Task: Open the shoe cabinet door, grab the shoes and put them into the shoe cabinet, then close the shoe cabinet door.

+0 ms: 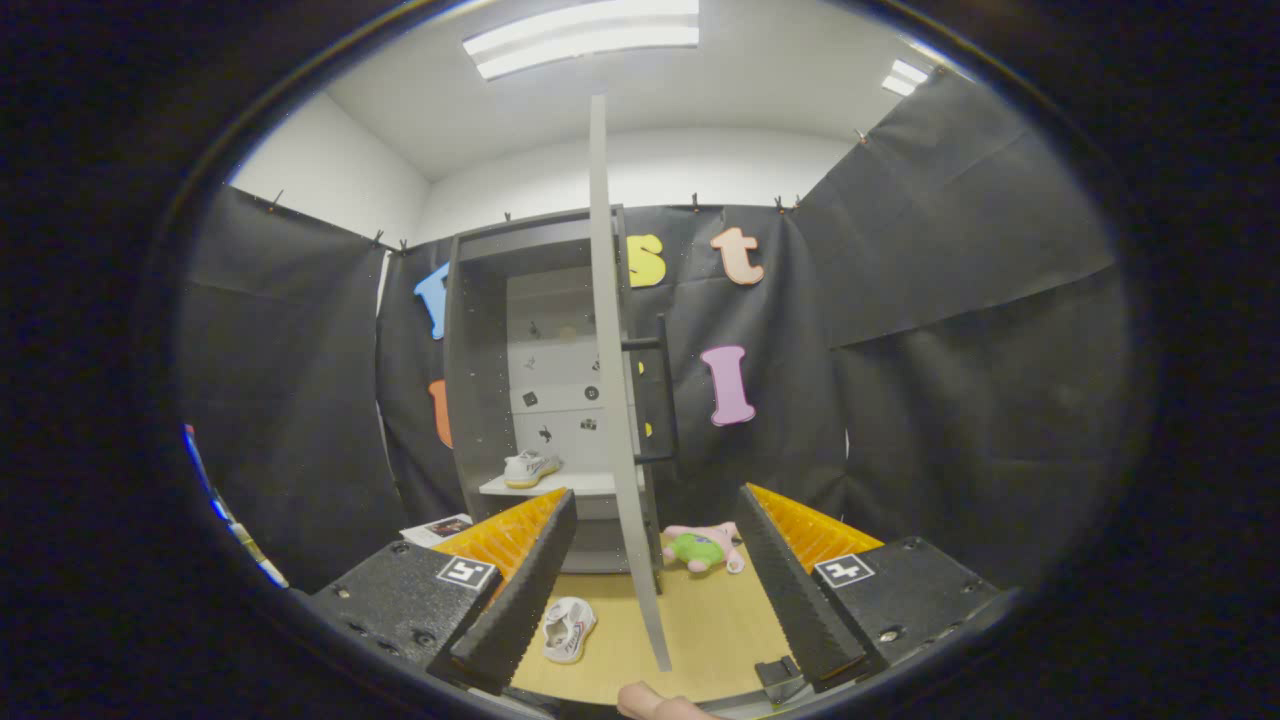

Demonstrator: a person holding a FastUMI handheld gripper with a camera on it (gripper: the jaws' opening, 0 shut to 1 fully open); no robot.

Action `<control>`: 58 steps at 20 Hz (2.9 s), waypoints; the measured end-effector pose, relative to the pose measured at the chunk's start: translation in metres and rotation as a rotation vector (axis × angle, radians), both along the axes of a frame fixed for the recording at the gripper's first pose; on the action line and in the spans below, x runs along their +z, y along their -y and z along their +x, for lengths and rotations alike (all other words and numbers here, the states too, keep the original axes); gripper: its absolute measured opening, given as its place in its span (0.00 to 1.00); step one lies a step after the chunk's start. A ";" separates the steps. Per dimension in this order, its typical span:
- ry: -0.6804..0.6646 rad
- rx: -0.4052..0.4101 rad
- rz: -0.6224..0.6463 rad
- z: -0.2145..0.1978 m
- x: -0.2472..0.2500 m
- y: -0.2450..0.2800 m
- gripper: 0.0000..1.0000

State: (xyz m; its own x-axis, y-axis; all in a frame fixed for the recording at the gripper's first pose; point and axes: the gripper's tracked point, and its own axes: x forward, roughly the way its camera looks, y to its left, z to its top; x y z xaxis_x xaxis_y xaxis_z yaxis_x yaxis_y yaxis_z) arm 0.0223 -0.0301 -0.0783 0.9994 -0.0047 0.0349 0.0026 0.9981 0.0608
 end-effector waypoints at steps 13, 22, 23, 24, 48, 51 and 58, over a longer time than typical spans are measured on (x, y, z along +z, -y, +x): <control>-0.103 0.113 -0.092 0.030 -0.127 -0.099 1.00; -0.171 0.162 -0.146 0.107 -0.237 -0.174 1.00; -0.187 0.165 -0.154 0.119 -0.252 -0.180 1.00; -0.215 0.168 -0.162 0.130 -0.268 -0.186 1.00; -0.511 0.086 0.011 0.302 -0.418 -0.213 0.20; -0.477 0.122 0.017 0.294 -0.413 -0.214 0.08; -0.348 0.158 -0.013 0.259 -0.336 -0.201 0.06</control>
State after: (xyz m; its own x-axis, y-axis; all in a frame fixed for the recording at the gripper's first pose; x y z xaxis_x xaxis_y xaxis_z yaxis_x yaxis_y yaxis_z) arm 0.2812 0.1712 -0.4146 0.9398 0.1484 -0.3078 -0.1328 0.9886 0.0710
